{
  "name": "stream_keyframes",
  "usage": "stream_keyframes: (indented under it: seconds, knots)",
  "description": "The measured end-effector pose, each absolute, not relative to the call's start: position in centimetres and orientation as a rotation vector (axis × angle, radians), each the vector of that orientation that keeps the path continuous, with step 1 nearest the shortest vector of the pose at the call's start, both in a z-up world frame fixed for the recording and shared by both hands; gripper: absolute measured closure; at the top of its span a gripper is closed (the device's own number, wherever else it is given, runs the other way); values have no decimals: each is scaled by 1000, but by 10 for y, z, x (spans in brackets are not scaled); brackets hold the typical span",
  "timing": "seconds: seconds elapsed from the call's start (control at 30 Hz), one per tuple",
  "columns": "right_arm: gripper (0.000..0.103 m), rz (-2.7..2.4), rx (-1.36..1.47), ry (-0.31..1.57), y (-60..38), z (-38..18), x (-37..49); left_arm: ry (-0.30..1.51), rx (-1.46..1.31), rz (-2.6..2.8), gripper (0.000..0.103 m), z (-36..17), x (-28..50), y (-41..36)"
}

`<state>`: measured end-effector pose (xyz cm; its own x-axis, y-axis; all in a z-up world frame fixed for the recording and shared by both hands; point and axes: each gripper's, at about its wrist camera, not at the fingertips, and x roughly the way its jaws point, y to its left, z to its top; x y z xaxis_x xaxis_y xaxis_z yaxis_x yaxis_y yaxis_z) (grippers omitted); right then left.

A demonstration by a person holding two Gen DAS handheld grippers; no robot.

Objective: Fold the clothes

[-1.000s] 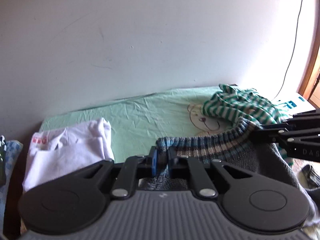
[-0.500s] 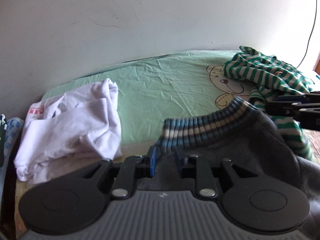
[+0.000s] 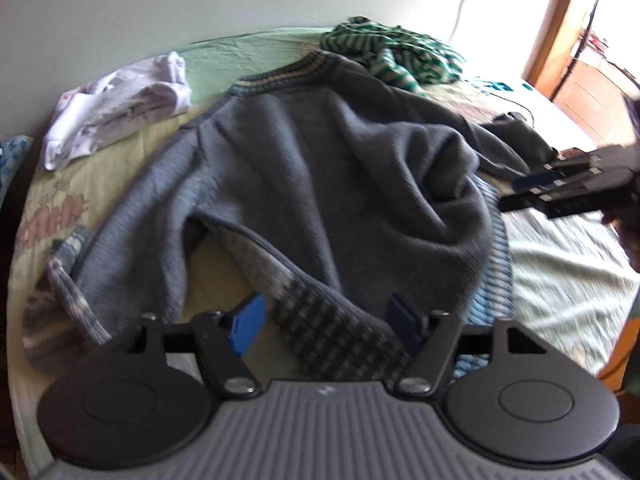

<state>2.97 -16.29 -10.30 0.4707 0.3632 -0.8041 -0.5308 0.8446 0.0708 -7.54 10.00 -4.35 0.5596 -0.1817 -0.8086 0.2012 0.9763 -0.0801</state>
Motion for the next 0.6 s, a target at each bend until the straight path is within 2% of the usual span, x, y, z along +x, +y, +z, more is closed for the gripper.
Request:
stream_keyframes:
  seconds: [0.03, 0.23, 0.27, 0.3, 0.33, 0.4, 0.43, 0.47, 0.5, 0.53, 0.6]
  knots:
    - [48, 540, -195, 930, -157, -108, 30, 956, 41, -233, 22, -46, -84, 95]
    - [45, 483, -124, 929, -143, -124, 45, 989, 59, -224, 14, -63, -113, 63]
    - [46, 485, -102, 926, -144, -124, 46, 998, 72, -205, 19, -67, -115, 56]
    - [55, 476, -97, 922, -143, -124, 46, 1008, 74, -193, 24, -71, -116, 51]
    - [75, 474, -98, 922, -142, -123, 46, 1019, 75, -183, 32, -76, -117, 46]
    - [87, 489, -68, 932, -144, -119, 45, 1000, 42, -159, 43, -76, -118, 42]
    - [92, 489, -54, 936, -146, -116, 45, 995, 24, -148, 57, -74, -118, 41]
    - [93, 486, -43, 937, -147, -112, 44, 986, 17, -129, 78, -72, -117, 40]
    - [93, 486, -31, 931, -150, -107, 42, 977, 15, -108, 90, -70, -117, 39]
    - [93, 490, -19, 918, -155, -100, 37, 974, 12, -82, 97, -68, -116, 40]
    - [94, 503, 6, 890, -165, -85, 26, 967, -46, -49, 98, -60, -117, 49]
